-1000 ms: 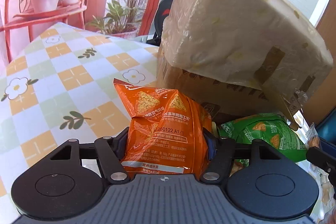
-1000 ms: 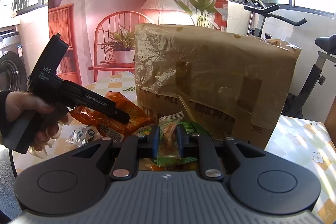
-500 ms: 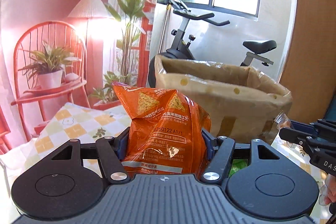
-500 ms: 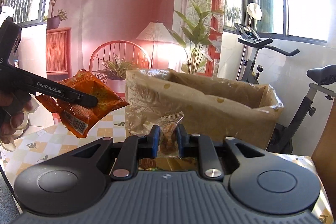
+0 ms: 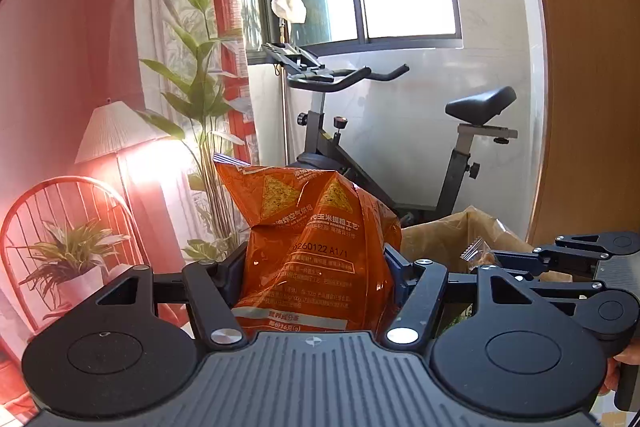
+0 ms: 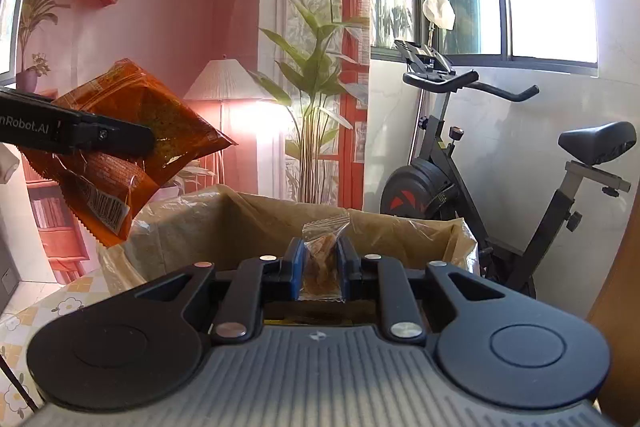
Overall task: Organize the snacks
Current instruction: 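Lift both snacks over the box and open both tools to drop them, then move both tools back down to the snack pile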
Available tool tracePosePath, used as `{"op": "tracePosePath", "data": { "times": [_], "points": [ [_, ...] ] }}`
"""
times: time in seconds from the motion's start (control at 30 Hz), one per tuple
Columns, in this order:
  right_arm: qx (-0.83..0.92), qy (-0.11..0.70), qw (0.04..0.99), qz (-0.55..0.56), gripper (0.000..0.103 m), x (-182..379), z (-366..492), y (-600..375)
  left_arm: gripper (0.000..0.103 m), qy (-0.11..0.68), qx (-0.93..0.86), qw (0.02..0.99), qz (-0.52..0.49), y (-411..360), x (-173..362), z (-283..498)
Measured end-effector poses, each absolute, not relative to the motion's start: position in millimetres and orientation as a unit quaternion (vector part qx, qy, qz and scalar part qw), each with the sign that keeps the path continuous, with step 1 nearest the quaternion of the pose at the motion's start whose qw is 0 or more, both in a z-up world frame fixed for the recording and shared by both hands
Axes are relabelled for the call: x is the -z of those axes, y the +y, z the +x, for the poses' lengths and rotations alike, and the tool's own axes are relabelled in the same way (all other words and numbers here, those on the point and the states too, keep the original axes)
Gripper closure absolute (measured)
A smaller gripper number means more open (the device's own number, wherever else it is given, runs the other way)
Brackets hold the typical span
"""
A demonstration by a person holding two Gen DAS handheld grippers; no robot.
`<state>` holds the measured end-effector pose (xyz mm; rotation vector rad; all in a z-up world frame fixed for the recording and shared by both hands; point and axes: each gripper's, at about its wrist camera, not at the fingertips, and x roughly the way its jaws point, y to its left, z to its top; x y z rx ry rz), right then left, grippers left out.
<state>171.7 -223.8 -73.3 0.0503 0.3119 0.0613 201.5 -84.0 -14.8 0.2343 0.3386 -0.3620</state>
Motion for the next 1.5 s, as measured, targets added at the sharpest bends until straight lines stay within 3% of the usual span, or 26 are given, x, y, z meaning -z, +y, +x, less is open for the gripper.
{"op": "tracePosePath", "data": {
  "times": [0.2, 0.23, 0.3, 0.37, 0.73, 0.97, 1.1, 1.37, 1.5],
  "points": [
    [-0.021, 0.19, 0.981, 0.041, 0.082, 84.8, 190.7, -236.9, 0.032, 0.231, 0.156, 0.948, 0.154, -112.5, 47.0, 255.7],
    [-0.02, 0.194, 0.98, 0.044, 0.079, 85.7, 191.8, -238.1, 0.032, 0.232, 0.153, 0.947, 0.161, -114.9, 51.0, 260.1],
    [-0.024, 0.187, 0.981, 0.049, 0.064, 85.0, 188.7, -240.3, 0.027, 0.23, 0.144, 0.948, 0.168, -113.8, 55.6, 264.7],
    [-0.028, 0.184, 0.981, 0.048, 0.063, 82.8, 184.3, -239.6, 0.027, 0.232, 0.144, 0.949, 0.16, -107.7, 55.5, 264.3],
    [-0.067, 0.152, 0.985, 0.054, 0.063, 60.9, 125.6, -213.3, 0.027, 0.239, 0.151, 0.956, 0.08, -25.5, 31.7, 200.7],
    [-0.097, 0.154, 0.982, 0.051, 0.052, 69.6, 86.0, -185.2, 0.027, 0.244, 0.142, 0.957, 0.062, 29.6, 27.5, 140.0],
    [-0.096, 0.162, 0.981, 0.052, 0.044, 83.7, 67.9, -173.6, 0.027, 0.249, 0.134, 0.957, 0.063, 54.2, 38.7, 111.5],
    [-0.103, 0.192, 0.975, 0.048, 0.043, 120.4, 25.8, -146.4, 0.028, 0.28, 0.139, 0.948, 0.051, 74.7, 79.0, 72.3],
    [-0.135, 0.243, 0.96, 0.042, 0.034, 147.0, 15.5, -128.2, 0.027, 0.301, 0.149, 0.941, 0.041, 72.6, 104.2, 55.5]
  ]
}}
